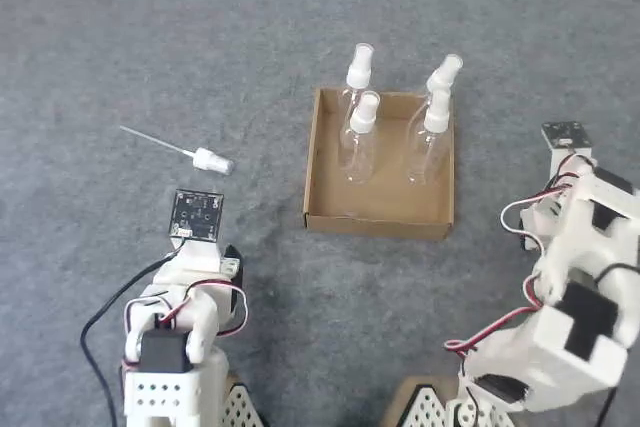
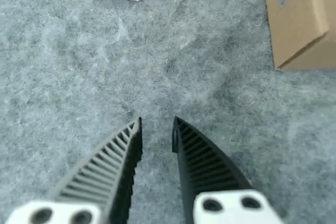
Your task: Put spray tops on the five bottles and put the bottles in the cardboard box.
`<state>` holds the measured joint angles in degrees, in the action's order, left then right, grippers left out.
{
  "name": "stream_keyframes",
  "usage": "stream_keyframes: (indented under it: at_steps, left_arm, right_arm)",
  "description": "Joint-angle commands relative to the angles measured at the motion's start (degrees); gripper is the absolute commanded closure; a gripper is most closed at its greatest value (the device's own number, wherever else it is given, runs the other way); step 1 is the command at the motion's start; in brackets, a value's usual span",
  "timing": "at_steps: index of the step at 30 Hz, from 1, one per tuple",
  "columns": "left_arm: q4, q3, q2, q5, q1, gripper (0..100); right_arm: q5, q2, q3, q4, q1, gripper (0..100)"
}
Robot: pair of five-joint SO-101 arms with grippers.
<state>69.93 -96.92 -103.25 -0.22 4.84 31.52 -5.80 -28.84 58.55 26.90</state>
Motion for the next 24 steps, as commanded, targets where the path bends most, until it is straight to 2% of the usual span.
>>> stream_keyframes:
  at_steps: [1,3,7,14,18,24]
  left_arm:
    - [-6.51,0.4,-0.62,-0.53,0.18,91]
    - [-9.76,0.4,-0.62,-3.34,0.26,91]
    - [-10.73,3.47,-0.7,-20.4,0.35,85]
    - [-7.82,17.1,2.29,-25.14,4.75,83]
    - [-4.92,29.14,15.38,-27.16,5.45,83]
    - [2.29,54.11,47.91,-35.16,6.95,82]
  right_arm:
    - [0.7,-0.4,3.52,-1.19,1.19,93.5]
    - [1.32,-1.01,3.52,-1.1,1.27,99.4]
    - [6.07,-0.84,2.46,-0.66,2.42,99.5]
    - [12.92,-0.75,1.93,-1.19,8.75,99.4]
    - [15.21,-1.27,1.93,-1.19,9.27,99.3]
    - [17.23,-1.27,1.93,-1.19,9.27,99.3]
